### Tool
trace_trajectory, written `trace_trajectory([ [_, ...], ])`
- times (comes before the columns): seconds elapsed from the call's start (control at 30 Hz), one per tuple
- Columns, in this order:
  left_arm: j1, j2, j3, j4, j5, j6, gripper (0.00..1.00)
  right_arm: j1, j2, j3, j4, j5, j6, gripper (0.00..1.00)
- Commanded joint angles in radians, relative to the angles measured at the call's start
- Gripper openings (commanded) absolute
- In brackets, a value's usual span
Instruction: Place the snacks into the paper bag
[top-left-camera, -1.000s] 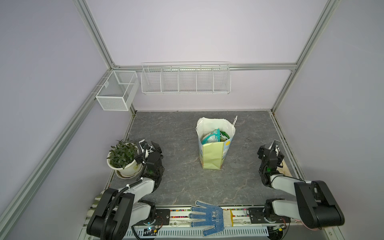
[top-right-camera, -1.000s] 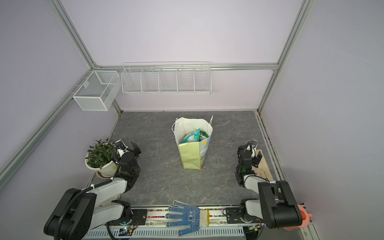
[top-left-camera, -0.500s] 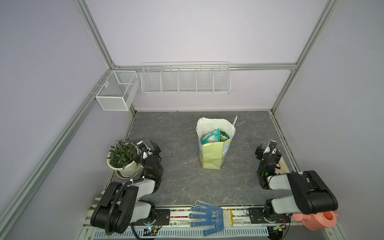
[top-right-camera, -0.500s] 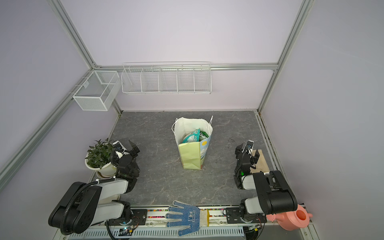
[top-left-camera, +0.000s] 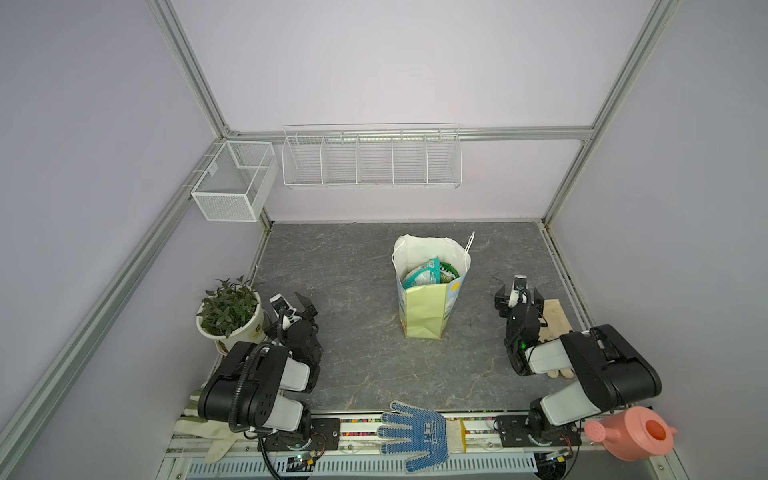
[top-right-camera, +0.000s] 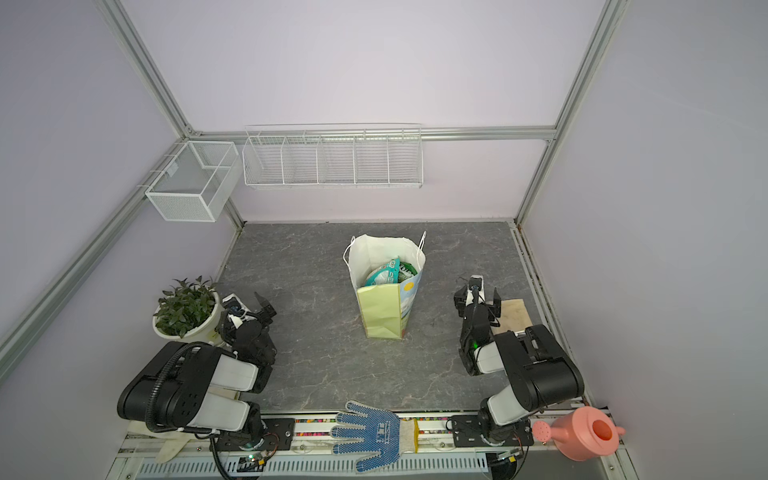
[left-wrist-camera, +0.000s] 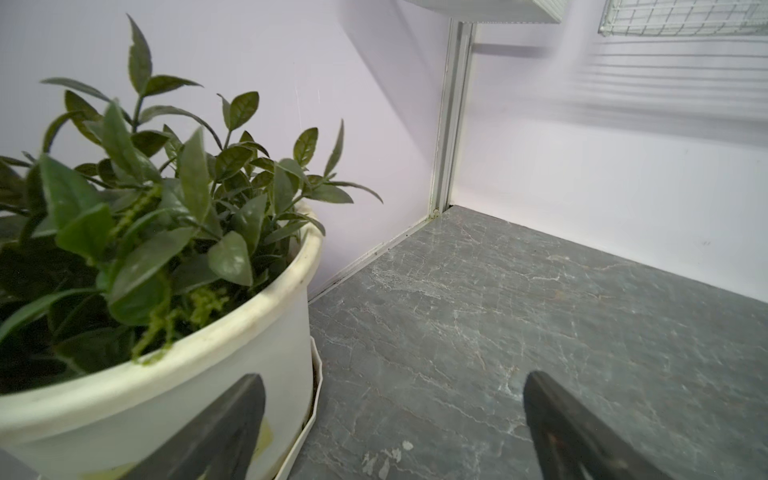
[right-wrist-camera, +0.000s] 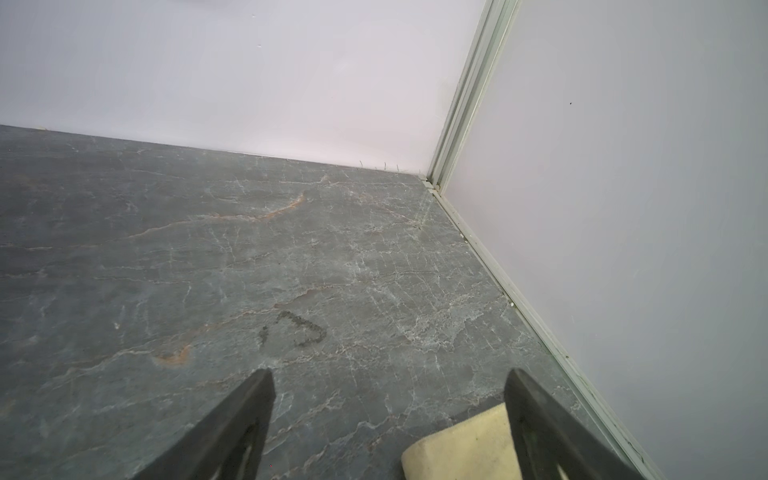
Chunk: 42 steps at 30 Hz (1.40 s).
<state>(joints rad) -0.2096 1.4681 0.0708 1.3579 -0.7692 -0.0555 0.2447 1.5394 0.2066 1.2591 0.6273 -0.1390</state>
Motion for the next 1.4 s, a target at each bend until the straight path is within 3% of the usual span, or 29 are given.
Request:
trace_trajectory([
  [0.0,-0.011,0.012,-0.001,0.054,0.026,0.016,0.99,0.012,0.030,-0.040,0.155,0.000,-0.044,0.89],
  [0.3,-0.150,0.113,0.076,0.057,0.074,0.247,0.99,0.028,0.024,-0.066,0.178,-0.030,-0.049,0.89],
  [0.43,-0.151,0.108,0.072,0.056,0.077,0.244,0.99,0.003,0.030,-0.063,0.175,-0.068,-0.035,0.89],
  [0.6,-0.151,0.107,0.073,0.056,0.077,0.245,0.99,-0.082,0.079,-0.049,0.166,-0.220,0.003,0.89],
  [0.77,-0.151,0.109,0.073,0.056,0.077,0.245,0.99,-0.084,0.043,-0.009,0.045,-0.198,0.019,0.89],
  [0.87,-0.151,0.108,0.073,0.056,0.077,0.244,0.99,-0.082,0.083,-0.018,0.125,-0.197,0.005,0.89],
  [1.1,-0.147,0.109,0.071,0.055,0.131,0.256,0.99,-0.084,0.074,-0.008,0.095,-0.192,0.011,0.89],
  [1.17,-0.145,0.112,0.072,0.055,0.130,0.257,0.99,-0.097,0.057,0.028,0.010,-0.178,0.033,0.89],
  [1.27,-0.111,0.113,0.063,0.055,0.203,0.229,0.99,-0.172,0.007,0.152,-0.317,-0.240,0.124,0.89],
  [1.33,-0.027,0.140,0.060,0.055,0.360,0.187,0.99,-0.210,-0.004,0.151,-0.333,-0.307,0.152,0.89],
  [1.37,-0.026,0.151,0.079,0.042,0.356,0.190,0.98,-0.208,0.001,0.149,-0.321,-0.302,0.147,0.89],
])
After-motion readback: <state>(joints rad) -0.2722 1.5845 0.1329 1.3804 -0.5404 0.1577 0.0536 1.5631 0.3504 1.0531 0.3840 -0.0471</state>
